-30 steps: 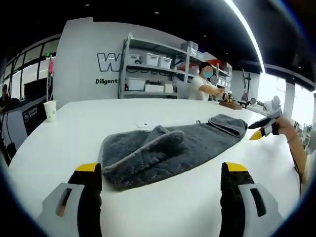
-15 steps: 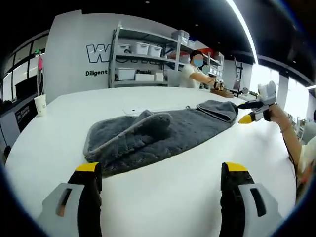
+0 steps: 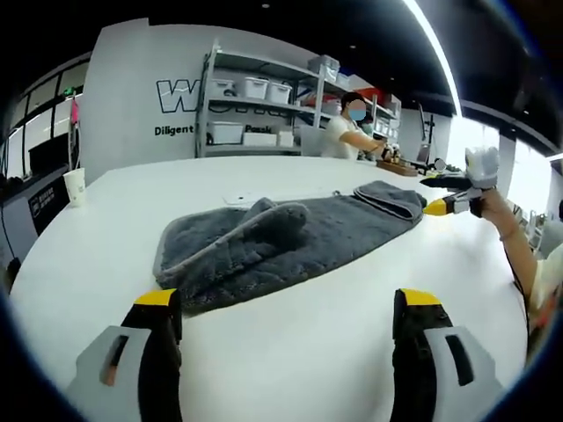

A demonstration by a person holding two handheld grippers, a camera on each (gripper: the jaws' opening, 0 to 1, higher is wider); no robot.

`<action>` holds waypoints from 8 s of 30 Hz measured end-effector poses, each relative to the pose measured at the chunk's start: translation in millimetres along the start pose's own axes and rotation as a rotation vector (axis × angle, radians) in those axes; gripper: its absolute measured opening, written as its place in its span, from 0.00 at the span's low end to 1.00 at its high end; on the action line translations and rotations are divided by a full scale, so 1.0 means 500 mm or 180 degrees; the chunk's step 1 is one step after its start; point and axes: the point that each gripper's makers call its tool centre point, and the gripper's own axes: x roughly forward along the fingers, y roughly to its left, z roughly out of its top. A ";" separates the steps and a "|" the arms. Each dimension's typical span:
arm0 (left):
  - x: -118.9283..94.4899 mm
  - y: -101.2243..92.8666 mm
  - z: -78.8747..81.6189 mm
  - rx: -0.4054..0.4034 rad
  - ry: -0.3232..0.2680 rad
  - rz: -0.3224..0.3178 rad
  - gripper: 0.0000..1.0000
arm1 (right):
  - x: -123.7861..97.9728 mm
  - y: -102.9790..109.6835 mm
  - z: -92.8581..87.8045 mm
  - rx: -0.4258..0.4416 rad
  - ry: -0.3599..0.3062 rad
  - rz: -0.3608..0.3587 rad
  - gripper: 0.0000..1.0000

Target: Open the folded towel by lifting each exposed corner and separating the folded layers until the towel lies flat within the target outline without major curled edges

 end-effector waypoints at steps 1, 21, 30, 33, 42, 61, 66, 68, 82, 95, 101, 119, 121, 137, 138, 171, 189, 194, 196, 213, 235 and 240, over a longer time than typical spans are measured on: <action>0.000 0.000 0.000 -0.0001 0.0003 0.0000 0.99 | 0.002 0.002 0.000 -0.0012 0.0002 0.0005 0.71; 0.000 0.002 -0.007 -0.0079 0.0024 -0.0019 0.95 | 0.030 0.041 -0.026 -0.0824 0.0238 0.0035 0.25; 0.000 0.001 -0.010 -0.0085 0.0044 -0.0025 0.95 | 0.039 0.050 -0.029 -0.0901 0.0232 0.0090 0.00; 0.000 0.002 -0.011 -0.0086 0.0045 -0.0024 0.94 | 0.038 0.045 -0.025 -0.0885 0.0205 0.0079 0.00; 0.000 0.003 -0.011 -0.0085 0.0054 -0.0025 0.94 | 0.030 0.021 -0.005 -0.0432 -0.0045 0.0022 0.00; -0.001 -0.003 -0.016 -0.0035 0.0105 -0.0056 0.94 | -0.053 -0.164 0.006 0.0470 -0.0597 -0.0940 0.00; -0.002 -0.002 -0.015 -0.0029 0.0103 -0.0050 0.94 | -0.088 -0.222 -0.003 0.0615 -0.0701 -0.1285 0.00; -0.002 -0.002 -0.016 -0.0029 0.0112 -0.0047 0.94 | -0.105 -0.246 -0.010 0.0698 -0.0746 -0.1409 0.00; 0.001 -0.002 -0.021 -0.0031 0.0147 -0.0056 0.93 | -0.160 -0.343 -0.100 0.1168 -0.0666 -0.1950 0.00; 0.001 -0.003 -0.019 -0.0016 0.0155 -0.0077 0.93 | -0.179 -0.381 -0.149 0.1244 -0.0560 -0.2314 0.00; -0.003 -0.002 -0.014 -0.0011 0.0133 -0.0070 0.93 | -0.187 -0.400 -0.191 0.1084 -0.0241 -0.2480 0.00; -0.004 -0.006 -0.014 -0.0011 0.0134 -0.0085 0.93 | -0.189 -0.446 -0.271 0.0821 0.0110 -0.2740 0.00; -0.005 -0.005 -0.014 -0.0013 0.0129 -0.0081 0.93 | -0.188 -0.451 -0.281 0.0776 0.0172 -0.2759 0.00; -0.009 -0.003 -0.012 -0.0030 0.0106 -0.0071 0.93 | -0.188 -0.459 -0.330 0.0827 0.0453 -0.2778 0.04; -0.009 -0.004 -0.012 -0.0030 0.0107 -0.0072 0.93 | -0.188 -0.458 -0.330 0.0842 0.0450 -0.2776 0.05; -0.007 0.002 -0.022 -0.0014 0.0183 -0.0032 0.93 | -0.151 -0.335 -0.229 0.0715 0.0627 -0.1611 0.99; -0.012 0.004 -0.016 0.0010 0.0181 -0.0046 0.93 | -0.084 -0.185 -0.169 0.0097 0.0629 -0.0610 0.99; -0.020 0.001 -0.006 0.0025 0.0145 -0.0073 0.94 | -0.088 -0.167 -0.119 0.0068 0.0349 -0.0524 0.99; -0.023 0.001 -0.002 0.0034 0.0129 -0.0070 0.96 | -0.089 -0.163 -0.095 0.0101 0.0187 -0.0492 0.99; -0.034 -0.021 0.013 0.0123 0.0075 -0.0164 0.99 | -0.103 -0.282 -0.064 -0.0027 0.0263 -0.0946 0.68; -0.043 -0.023 0.023 0.0125 0.0017 -0.0176 0.99 | -0.040 -0.340 -0.165 -0.0001 0.0664 -0.1114 0.00; -0.043 -0.022 0.023 0.0122 0.0018 -0.0172 0.99 | -0.037 -0.367 -0.152 -0.0052 0.0632 -0.1255 0.00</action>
